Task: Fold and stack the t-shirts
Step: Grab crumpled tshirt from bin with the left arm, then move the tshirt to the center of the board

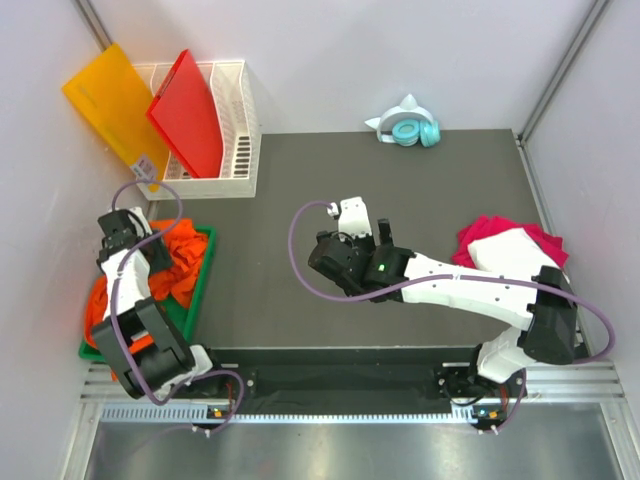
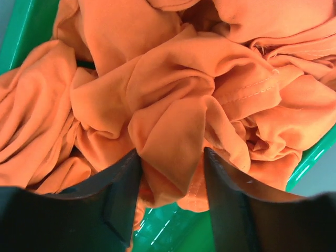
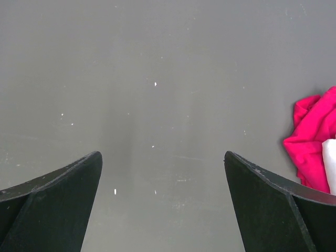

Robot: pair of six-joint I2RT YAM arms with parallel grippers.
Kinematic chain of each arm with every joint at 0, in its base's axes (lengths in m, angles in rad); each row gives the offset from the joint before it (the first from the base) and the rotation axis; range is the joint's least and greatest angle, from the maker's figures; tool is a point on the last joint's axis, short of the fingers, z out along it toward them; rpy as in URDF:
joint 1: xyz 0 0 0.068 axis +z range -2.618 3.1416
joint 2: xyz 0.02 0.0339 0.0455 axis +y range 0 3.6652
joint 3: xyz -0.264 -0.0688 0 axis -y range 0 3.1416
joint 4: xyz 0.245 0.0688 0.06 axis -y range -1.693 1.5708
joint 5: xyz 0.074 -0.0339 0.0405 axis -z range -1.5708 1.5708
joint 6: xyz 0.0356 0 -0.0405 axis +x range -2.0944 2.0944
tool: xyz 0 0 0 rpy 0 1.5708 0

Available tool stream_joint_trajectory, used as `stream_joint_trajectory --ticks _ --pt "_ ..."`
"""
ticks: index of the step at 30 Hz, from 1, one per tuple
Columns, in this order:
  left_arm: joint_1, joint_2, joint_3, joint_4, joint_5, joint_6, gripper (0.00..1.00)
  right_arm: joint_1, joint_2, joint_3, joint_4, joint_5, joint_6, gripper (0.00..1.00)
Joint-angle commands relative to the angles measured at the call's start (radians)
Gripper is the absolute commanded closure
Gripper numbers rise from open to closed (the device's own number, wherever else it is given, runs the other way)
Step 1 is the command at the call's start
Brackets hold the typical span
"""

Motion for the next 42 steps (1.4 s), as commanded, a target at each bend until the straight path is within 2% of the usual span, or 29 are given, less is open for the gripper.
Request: stream_joint_trajectory --ticks 1,2,4,7,10,13,16,19,20,22,23,26,29,36,40,42 --pt "0.007 -0.013 0.014 0.034 0.010 -0.019 0.49 0.003 -0.007 0.023 -0.015 0.019 0.021 0.00" --pt "0.007 -0.028 0.014 0.034 0.015 -0.021 0.58 0.003 -0.006 0.021 -0.015 0.021 0.024 0.00" --pt "0.007 -0.048 0.015 0.027 0.024 -0.019 1.00 0.004 -0.001 0.018 -0.013 0.016 0.029 0.00" --pt "0.005 -0.105 0.046 -0.018 0.052 -0.022 1.00 0.005 0.008 0.017 -0.012 0.004 0.038 0.00" --pt "0.004 -0.186 0.112 -0.047 0.160 -0.009 1.00 0.003 0.014 0.018 -0.010 -0.002 0.040 0.00" --pt "-0.016 -0.185 0.266 -0.127 0.288 -0.012 1.00 0.003 0.013 0.026 -0.001 -0.002 0.034 0.00" --pt "-0.088 -0.122 0.466 -0.207 0.346 -0.015 1.00 0.000 0.002 0.032 0.014 -0.001 0.020 0.00" --pt "-0.245 -0.045 0.715 -0.271 0.291 -0.012 1.00 -0.006 -0.019 0.038 0.017 0.001 0.018 0.00" --pt "-0.333 -0.036 0.756 -0.280 0.274 -0.012 1.00 -0.007 -0.025 0.038 0.019 -0.001 0.018 0.00" --pt "-0.418 -0.010 0.857 -0.296 0.238 -0.013 1.00 -0.010 -0.052 0.038 0.020 0.005 0.021 0.00" --pt "-0.500 0.001 0.889 -0.306 0.230 -0.015 1.00 -0.012 -0.059 0.034 0.020 0.010 0.024 0.00" --pt "-0.646 0.055 1.009 -0.355 0.214 -0.009 1.00 -0.018 -0.114 0.018 0.017 0.019 0.044 0.00" --pt "-0.726 0.067 1.064 -0.365 0.274 0.010 1.00 -0.021 -0.166 -0.008 0.010 0.030 0.067 0.00" --pt "-0.797 0.064 1.238 -0.357 0.342 0.068 1.00 -0.020 -0.249 -0.078 -0.033 0.042 0.138 0.00" --pt "-0.828 0.079 1.402 -0.333 0.374 0.064 1.00 -0.021 -0.269 -0.108 -0.052 0.042 0.171 0.00" --pt "-0.834 0.084 1.433 -0.319 0.411 0.036 1.00 -0.021 -0.273 -0.112 -0.061 0.042 0.178 0.00"
